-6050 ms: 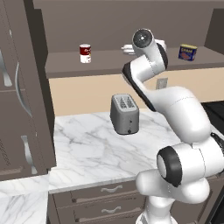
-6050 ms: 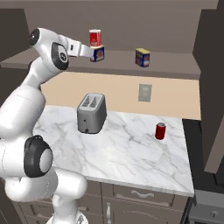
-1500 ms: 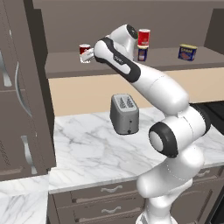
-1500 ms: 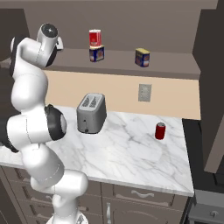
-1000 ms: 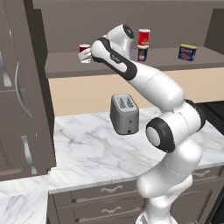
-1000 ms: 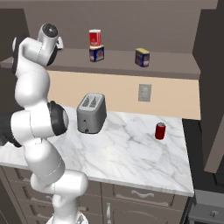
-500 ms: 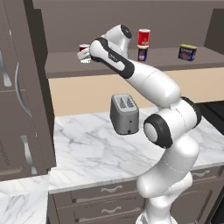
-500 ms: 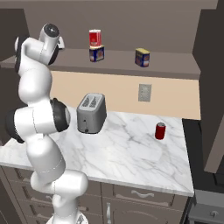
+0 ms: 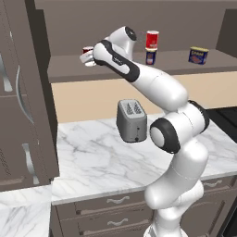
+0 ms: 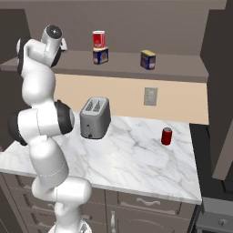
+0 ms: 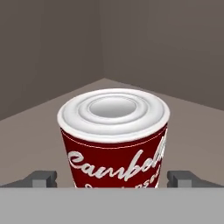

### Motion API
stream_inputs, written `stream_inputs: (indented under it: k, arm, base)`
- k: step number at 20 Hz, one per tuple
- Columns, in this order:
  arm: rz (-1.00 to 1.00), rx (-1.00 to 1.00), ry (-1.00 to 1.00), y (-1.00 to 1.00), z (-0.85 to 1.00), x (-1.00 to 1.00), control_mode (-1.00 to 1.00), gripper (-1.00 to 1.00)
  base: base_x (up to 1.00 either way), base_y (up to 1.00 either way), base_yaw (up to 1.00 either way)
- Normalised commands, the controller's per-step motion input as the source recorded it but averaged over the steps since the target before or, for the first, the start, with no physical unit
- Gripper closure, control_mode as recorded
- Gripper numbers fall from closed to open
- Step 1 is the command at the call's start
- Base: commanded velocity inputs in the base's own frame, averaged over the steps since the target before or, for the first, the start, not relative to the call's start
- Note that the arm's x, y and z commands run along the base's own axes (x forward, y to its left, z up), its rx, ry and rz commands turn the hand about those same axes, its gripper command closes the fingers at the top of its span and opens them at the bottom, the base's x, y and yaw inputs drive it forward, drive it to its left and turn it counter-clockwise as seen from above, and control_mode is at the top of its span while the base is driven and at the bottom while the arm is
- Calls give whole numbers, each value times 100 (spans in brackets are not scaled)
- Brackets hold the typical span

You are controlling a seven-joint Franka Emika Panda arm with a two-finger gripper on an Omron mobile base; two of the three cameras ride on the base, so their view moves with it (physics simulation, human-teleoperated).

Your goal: Stack two cans on top of the other two cans in the cabinet.

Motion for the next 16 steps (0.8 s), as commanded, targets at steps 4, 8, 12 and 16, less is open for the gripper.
stream_inputs:
  k: [4, 8, 12, 16]
  arm:
    - [0, 0, 0, 10, -1, 6, -100, 100]
    - [0, 0, 0, 3, 0, 0, -100, 100]
    - [0, 0, 0, -12, 0, -15, -100, 100]
    - [-1, 0, -2, -15, 0, -32, -100, 100]
  base:
    - [0, 0, 0]
    - [0, 0, 0]
    - [0, 0, 0]
    - [0, 0, 0]
